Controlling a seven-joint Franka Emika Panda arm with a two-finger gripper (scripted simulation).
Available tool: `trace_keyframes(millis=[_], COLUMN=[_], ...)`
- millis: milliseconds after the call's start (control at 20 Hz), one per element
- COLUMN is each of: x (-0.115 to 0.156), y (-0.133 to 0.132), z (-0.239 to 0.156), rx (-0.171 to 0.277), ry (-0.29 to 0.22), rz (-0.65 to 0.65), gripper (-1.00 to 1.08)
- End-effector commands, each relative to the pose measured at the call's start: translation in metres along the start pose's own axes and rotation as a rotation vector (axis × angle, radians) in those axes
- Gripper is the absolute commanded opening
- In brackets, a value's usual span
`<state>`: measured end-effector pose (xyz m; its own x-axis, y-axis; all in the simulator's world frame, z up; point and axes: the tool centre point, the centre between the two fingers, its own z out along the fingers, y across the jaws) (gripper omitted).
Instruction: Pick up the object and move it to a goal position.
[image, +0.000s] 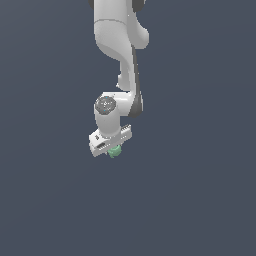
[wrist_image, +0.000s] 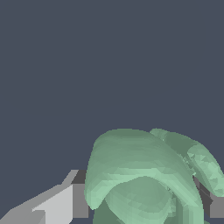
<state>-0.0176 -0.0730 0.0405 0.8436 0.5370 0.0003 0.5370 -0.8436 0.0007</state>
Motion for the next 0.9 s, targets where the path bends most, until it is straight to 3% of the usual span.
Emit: trace_keyframes(millis=[0,500,850], x=[0.0,0.001,0.009], y=[-0.001,0.0,-0.005], z=[0.001,-0.005,-0.039], rx=[0.001,0.0,0.0], ry=[0.0,0.0,0.0], rz=[-0.001,0.0,0.0], gripper=[-1.0,-1.0,-1.0])
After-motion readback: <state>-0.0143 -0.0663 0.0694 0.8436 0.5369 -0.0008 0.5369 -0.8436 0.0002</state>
